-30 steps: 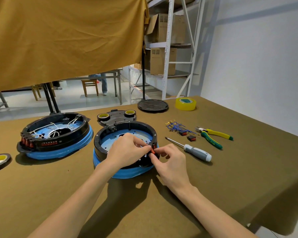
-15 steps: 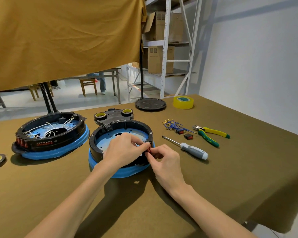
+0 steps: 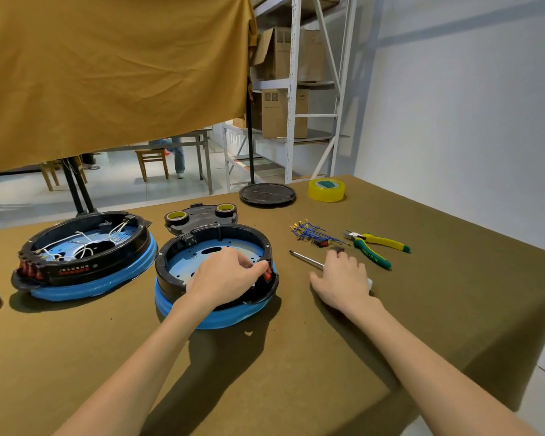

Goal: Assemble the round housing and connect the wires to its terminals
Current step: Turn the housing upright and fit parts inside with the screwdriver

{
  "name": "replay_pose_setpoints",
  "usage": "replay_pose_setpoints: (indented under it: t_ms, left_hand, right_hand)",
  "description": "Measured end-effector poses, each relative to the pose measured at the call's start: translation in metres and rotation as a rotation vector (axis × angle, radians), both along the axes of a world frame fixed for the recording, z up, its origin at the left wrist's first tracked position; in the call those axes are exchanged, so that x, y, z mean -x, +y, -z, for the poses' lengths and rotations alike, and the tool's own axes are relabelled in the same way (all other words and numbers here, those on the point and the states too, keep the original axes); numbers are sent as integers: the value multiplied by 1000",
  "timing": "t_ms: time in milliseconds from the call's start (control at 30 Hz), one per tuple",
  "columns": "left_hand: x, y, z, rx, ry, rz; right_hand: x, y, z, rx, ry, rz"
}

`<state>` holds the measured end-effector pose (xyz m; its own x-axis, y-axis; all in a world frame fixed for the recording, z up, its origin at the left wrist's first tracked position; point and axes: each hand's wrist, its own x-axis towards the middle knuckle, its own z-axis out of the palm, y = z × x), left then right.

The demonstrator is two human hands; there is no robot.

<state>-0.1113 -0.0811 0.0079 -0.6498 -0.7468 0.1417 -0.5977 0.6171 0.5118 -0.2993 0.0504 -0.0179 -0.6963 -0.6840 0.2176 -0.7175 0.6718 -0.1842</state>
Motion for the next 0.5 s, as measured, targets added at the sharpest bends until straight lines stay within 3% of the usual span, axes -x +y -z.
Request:
replay_pose_setpoints:
  t_ms: [67, 133, 233, 300, 367, 500]
  left_hand:
    - [3, 0, 1, -25, -29, -3]
    - [5, -1, 3, -32, -59, -4]
    - [9, -1, 3, -10, -112, -1]
    - [11, -2, 2, -16, -124, -6]
    - [12, -2, 2, -28, -123, -14]
    - [12, -2, 0, -40, -121, -37]
  right_hand:
    - [3, 0, 5, -91, 126, -57]
    - [4, 2, 6, -57, 159, -64]
    - [-2, 6, 5, 224, 34, -95]
    - [-14, 7, -3, 570, -234, -154]
    - [-27, 1, -19, 847, -640, -165]
    - [-43, -16, -42, 1170, -1313, -148]
